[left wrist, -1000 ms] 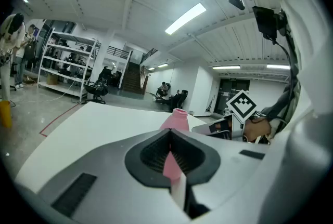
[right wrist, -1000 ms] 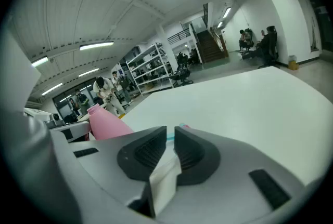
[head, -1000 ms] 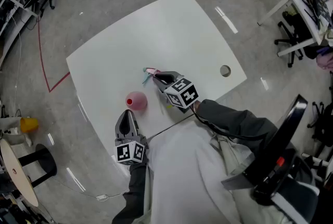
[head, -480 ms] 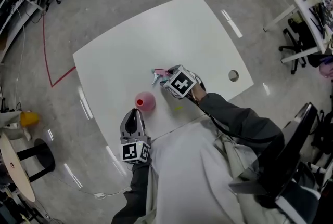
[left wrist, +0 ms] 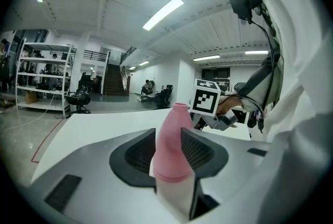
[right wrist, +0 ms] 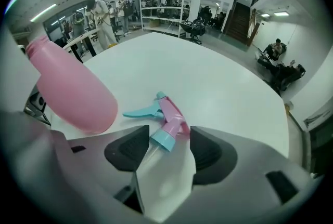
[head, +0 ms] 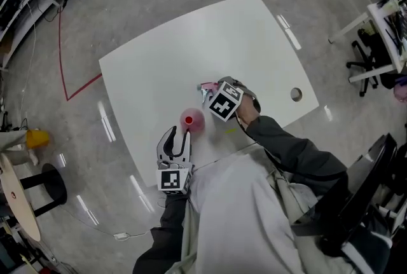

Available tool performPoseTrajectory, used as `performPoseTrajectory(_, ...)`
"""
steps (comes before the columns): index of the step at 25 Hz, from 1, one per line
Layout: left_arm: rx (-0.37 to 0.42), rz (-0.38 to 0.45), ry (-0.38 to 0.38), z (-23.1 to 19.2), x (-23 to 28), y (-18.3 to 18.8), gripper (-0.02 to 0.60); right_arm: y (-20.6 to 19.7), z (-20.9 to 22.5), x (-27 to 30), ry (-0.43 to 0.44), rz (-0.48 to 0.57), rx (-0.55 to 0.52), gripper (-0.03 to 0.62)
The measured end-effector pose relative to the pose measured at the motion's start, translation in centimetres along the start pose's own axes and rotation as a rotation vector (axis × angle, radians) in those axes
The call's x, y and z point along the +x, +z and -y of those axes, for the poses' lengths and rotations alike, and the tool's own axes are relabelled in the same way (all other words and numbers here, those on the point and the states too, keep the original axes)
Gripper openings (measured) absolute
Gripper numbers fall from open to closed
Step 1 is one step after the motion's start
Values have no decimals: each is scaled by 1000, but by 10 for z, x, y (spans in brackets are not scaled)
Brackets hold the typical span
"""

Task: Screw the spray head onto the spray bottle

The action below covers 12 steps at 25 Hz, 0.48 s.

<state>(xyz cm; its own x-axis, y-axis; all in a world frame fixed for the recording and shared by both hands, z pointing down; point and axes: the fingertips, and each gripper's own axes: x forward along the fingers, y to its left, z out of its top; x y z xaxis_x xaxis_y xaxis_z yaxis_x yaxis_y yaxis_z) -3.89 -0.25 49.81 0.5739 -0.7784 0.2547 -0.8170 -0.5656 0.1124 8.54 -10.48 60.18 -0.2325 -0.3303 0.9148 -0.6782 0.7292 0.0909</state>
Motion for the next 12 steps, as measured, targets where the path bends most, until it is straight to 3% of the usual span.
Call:
performPoseTrajectory(3,15,-1,-35,1,3,1,140,5,0,3,-26,39,-27,236)
performPoseTrajectory(6,34,-9,-52,-1,1,0,140,6,-4,2,-24,97,13,215)
performPoseTrajectory(7,37,-10,-56,-2,1,0,140,4,-5,1,-15,108,29,196)
performPoseTrajectory(8,39,-11,-61,-2,0,-2,140,2,-6,0,-3,114,40,135)
performPoseTrajectory(12,33,-17,-73,0,1,-8,140,-8,-3,-3,-7,110,50,135)
